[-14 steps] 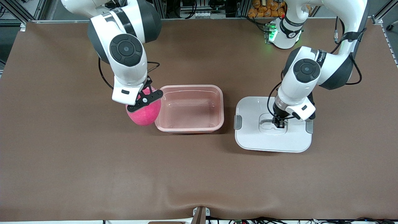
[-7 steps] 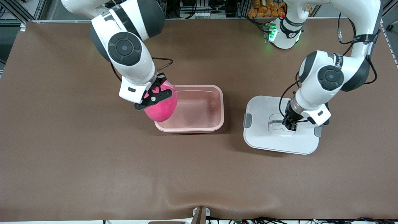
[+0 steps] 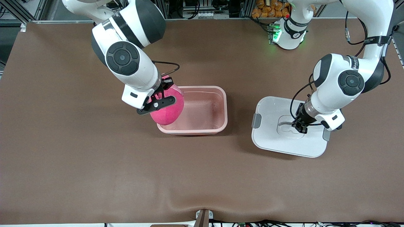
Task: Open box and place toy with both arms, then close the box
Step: 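Lower the pink toy into the pink box with the right gripper, then open the right gripper and raise it away from the toy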
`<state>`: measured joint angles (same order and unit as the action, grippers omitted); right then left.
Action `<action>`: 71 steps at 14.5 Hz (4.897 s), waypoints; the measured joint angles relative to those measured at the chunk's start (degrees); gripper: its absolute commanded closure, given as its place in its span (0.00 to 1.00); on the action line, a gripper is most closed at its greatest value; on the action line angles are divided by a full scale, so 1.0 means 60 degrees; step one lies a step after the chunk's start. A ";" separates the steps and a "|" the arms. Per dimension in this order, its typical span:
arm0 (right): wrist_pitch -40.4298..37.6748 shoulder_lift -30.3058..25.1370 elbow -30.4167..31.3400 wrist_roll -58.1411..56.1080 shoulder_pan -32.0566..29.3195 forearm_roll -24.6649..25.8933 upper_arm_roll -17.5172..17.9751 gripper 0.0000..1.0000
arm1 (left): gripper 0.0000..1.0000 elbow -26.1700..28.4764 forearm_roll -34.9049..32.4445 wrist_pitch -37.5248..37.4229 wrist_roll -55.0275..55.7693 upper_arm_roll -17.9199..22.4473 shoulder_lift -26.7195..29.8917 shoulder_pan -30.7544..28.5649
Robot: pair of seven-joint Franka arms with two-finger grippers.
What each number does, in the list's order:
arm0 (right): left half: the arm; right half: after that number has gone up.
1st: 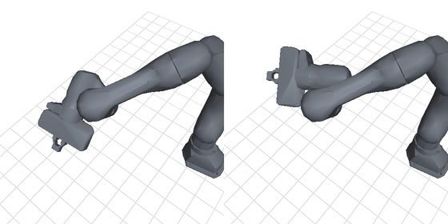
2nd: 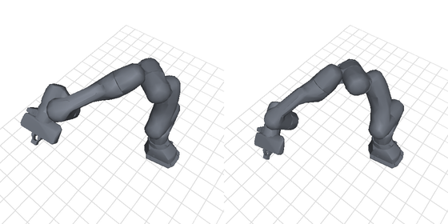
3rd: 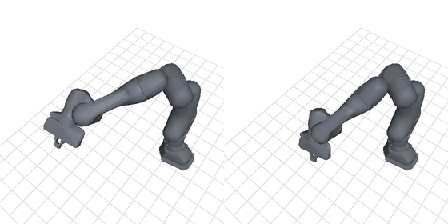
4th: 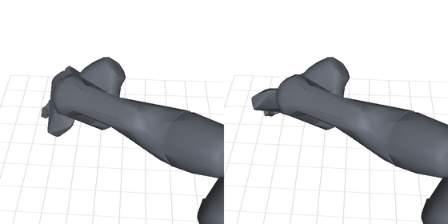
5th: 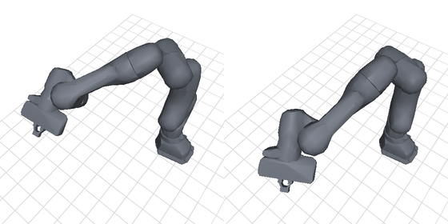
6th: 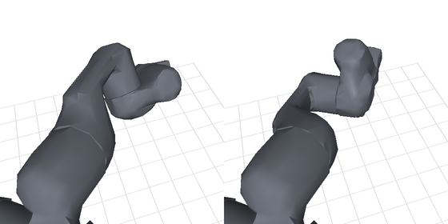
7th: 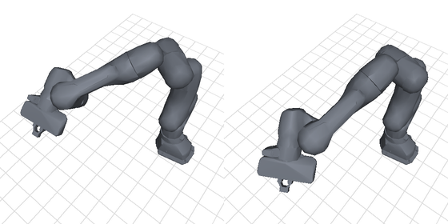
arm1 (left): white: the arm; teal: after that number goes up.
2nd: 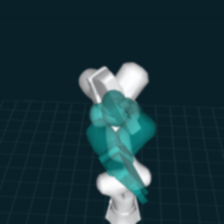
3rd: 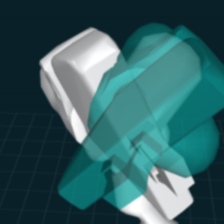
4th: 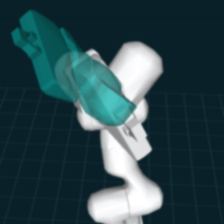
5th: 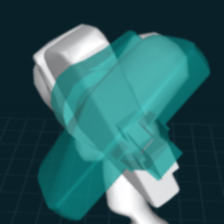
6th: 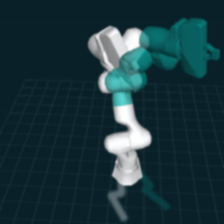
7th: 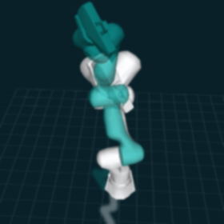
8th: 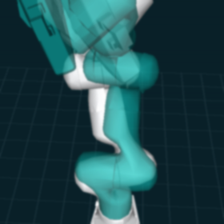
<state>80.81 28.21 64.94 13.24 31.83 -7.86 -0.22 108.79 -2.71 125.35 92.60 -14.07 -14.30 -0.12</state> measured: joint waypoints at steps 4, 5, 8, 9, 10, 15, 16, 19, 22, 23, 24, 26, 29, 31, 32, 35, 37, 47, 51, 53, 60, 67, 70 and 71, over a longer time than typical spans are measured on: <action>0.0189 0.0268 -0.0005 0.0001 0.0066 -0.0010 0.0034 1.00 | 1.00 0.0001 0.0059 0.0012 -0.0337 0.0001 0.0002 -0.0034; 0.0203 0.0317 -0.0011 0.0001 0.0086 -0.0011 0.0049 1.00 | 1.00 0.0000 0.0060 0.0013 -0.0457 0.0001 0.0009 -0.0080; 0.0190 0.0411 -0.0019 0.0001 0.0243 -0.0002 0.0061 1.00 | 1.00 -0.0004 0.0061 0.0013 -0.0954 0.0001 0.0056 -0.0353; 0.0173 0.0436 -0.0019 0.0002 0.0308 0.0021 0.0062 1.00 | 1.00 -0.0006 0.0061 0.0013 -0.1056 0.0001 0.0069 -0.0427; 0.0156 0.0471 -0.0019 0.0003 0.0381 0.0046 0.0062 1.00 | 1.00 -0.0010 0.0063 0.0013 -0.1127 0.0001 0.0078 -0.0468; 0.0169 0.0686 -0.0019 0.0024 0.0530 0.0096 0.0054 1.00 | 1.00 -0.0198 0.0533 0.0021 -0.0955 -0.0074 0.0184 -0.0470; 0.0170 0.0727 -0.0020 0.0024 0.0530 0.0098 0.0049 1.00 | 1.00 -0.0252 0.0646 0.0007 -0.0866 -0.0141 0.0271 -0.0467; 0.0174 0.0926 -0.0020 0.0024 0.0530 0.0100 0.0049 1.00 | 1.00 -0.0303 0.0716 -0.0071 -0.0378 -0.0420 0.0586 -0.0458; 0.0197 0.1186 -0.0020 0.0023 0.0530 0.0100 0.0049 1.00 | 1.00 -0.0302 0.0716 -0.0121 -0.0242 -0.0456 0.0679 -0.0463; 0.0224 0.1257 -0.0020 0.0023 0.0530 0.0100 0.0049 1.00 | 1.00 -0.0298 0.0716 -0.0128 -0.0241 -0.0455 0.0676 -0.0467; 0.0260 0.1316 -0.0021 0.0023 0.0530 0.0100 0.0049 1.00 | 1.00 -0.0298 0.0716 -0.0128 -0.0241 -0.0455 0.0676 -0.0470; 0.0428 0.1438 -0.0020 0.0023 0.0530 0.0101 0.0048 1.00 | 1.00 -0.0299 0.0717 -0.0128 -0.0241 -0.0455 0.0676 -0.0472; 0.0753 0.1678 -0.0018 0.0023 0.0530 0.0101 0.0048 1.00 | 1.00 -0.0306 0.0733 -0.0160 -0.0241 -0.0455 0.0681 -0.0476; 0.1031 0.1880 0.0001 0.0023 0.0531 0.0101 0.0051 1.00 | 1.00 -0.0312 0.0786 -0.0199 -0.0251 -0.0455 0.0684 -0.0478; 0.1296 0.1968 0.0054 0.0022 0.0537 0.0100 0.0055 1.00 | 1.00 -0.0313 0.0790 -0.0210 -0.0256 -0.0455 0.0684 -0.0479; 0.2022 0.2157 0.0225 0.0021 0.0700 0.0098 0.0066 1.00 | 1.00 -0.0315 0.0792 -0.0232 -0.0299 -0.0454 0.0684 -0.0543; 0.2416 0.2205 0.0337 0.0027 0.0895 0.0097 0.0067 1.00 | 1.00 -0.0317 0.0869 -0.0302 -0.0487 -0.0452 0.0684 -0.0611; 0.5359 0.2603 0.0810 0.0956 0.1655 0.0028 0.0098 1.00 | 1.00 -0.0336 0.1826 -0.0629 -0.1716 -0.0475 0.0687 -0.1227; 0.5947 0.2854 0.0813 0.1144 0.1887 0.0023 0.0115 1.00 | 1.00 -0.0406 0.1832 -0.0733 -0.1716 -0.0498 0.0763 -0.1207; 0.6047 0.2951 0.0813 0.1264 0.2028 0.0023 0.0117 0.96 | 1.00 -0.0492 0.1832 -0.1097 -0.1716 -0.0499 0.0854 -0.1208; 0.6067 0.2961 0.0708 0.1304 0.2024 0.0028 0.0014 0.00 | 1.00 -0.0603 0.1832 -0.1280 -0.1716 -0.0498 0.0889 -0.1216; 0.5130 0.2076 0.0579 0.1304 0.1835 0.0028 -0.0077 0.00 | 1.00 -0.1140 0.1853 -0.1874 -0.1546 -0.0631 0.0895 -0.1178; 0.4005 0.1359 0.0534 0.1338 0.1247 0.0028 -0.0144 0.00 | 1.00 -0.1404 0.1854 -0.2214 -0.1158 -0.0919 0.0905 -0.1151; 0.3707 0.1108 0.0528 0.1337 0.0901 0.0032 -0.0165 0.00 | 1.00 -0.1451 0.1854 -0.2225 -0.0954 -0.1043 0.0906 -0.1148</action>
<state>103.06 34.86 68.11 21.27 37.24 -7.67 -1.21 100.08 8.42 112.00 86.88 -20.33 -8.86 -7.01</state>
